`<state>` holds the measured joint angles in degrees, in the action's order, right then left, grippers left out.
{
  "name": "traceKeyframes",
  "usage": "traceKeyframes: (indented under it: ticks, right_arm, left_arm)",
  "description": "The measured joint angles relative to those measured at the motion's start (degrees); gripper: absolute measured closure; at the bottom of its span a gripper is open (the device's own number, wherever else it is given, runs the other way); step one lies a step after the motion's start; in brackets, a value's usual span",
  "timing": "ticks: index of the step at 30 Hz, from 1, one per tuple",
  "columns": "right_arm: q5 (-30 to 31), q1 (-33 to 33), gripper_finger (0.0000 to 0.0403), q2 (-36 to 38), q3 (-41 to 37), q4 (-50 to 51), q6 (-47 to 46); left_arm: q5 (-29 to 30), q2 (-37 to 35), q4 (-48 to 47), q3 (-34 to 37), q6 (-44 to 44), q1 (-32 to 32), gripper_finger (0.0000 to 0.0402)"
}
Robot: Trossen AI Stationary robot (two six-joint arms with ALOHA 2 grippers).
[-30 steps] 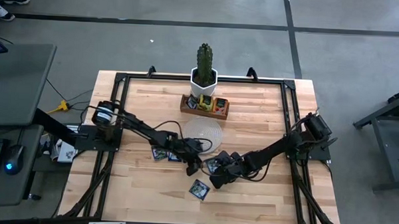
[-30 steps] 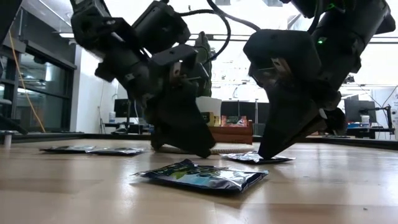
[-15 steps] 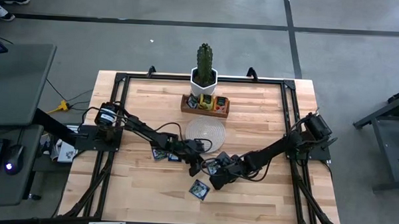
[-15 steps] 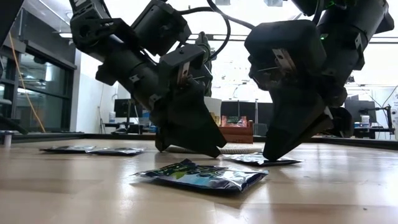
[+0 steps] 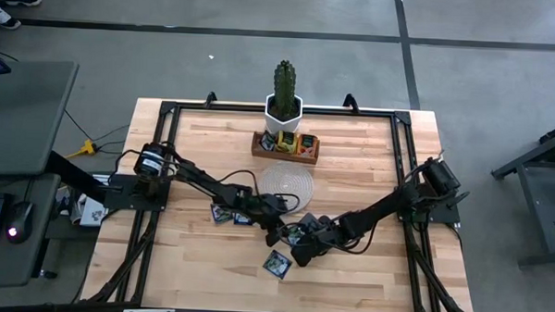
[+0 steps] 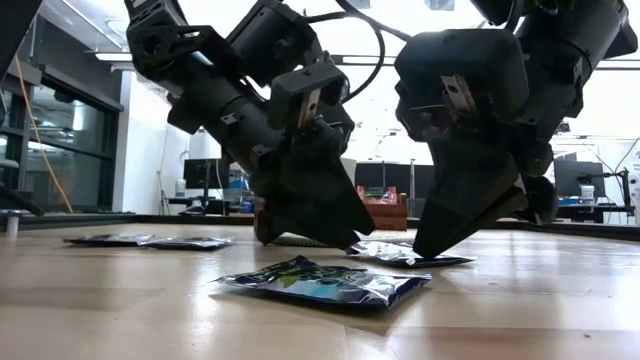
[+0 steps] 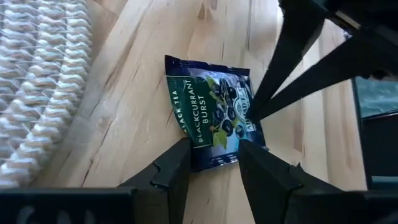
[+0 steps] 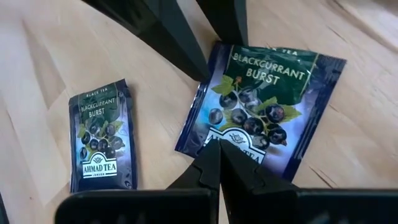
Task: Pick & Place Tea
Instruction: Put the purple tea bag into the left section of the wooden organizer
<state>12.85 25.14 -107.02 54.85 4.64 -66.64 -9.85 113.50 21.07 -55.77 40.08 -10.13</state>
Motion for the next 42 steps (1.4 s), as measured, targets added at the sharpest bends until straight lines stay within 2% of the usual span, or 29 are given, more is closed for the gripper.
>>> traceKeyframes:
  ticks: [16, 22, 26, 33, 42]
  right_arm:
    - [-0.1, -0.1, 0.0403, -0.6, 0.0, -2.3, 4.1]
    - [-3.4, -0.2, 0.0403, -4.7, 0.2, -10.8, 4.0]
    - [-4.3, -0.1, 0.0403, -6.1, 0.3, -12.6, 2.6]
    - [-4.2, -0.1, 0.0403, -6.0, 0.2, -12.3, 2.6]
    - [-3.9, 0.0, 0.0403, -5.7, 0.2, -12.3, 3.4]
  left_arm:
    - [-2.2, 0.3, 0.6, -0.8, -0.3, 0.0, 0.0268]
    - [-3.0, 0.3, 0.9, -0.8, -0.3, 0.0, 0.0272]
    - [-2.6, 0.3, 0.8, -0.8, -0.3, 0.0, 0.0299]
    - [-3.8, 0.1, -1.2, -0.9, -1.4, 0.0, 0.0389]
    - [-3.6, 0.1, -1.6, -0.9, -2.6, 0.0, 0.0400]
